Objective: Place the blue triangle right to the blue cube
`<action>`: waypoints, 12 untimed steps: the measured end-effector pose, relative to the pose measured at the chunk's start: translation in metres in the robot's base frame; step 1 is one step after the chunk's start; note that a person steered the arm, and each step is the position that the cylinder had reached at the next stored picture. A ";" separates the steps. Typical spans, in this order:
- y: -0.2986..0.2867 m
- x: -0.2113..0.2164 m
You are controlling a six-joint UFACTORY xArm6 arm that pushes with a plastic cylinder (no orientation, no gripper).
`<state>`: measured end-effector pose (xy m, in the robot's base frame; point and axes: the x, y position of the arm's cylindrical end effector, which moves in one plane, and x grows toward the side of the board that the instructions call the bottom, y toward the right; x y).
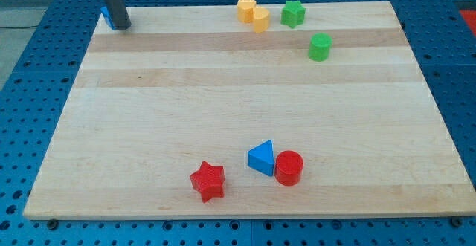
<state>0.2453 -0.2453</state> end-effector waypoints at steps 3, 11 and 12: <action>0.236 0.155; 0.283 0.323; 0.255 0.323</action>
<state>0.5679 0.0101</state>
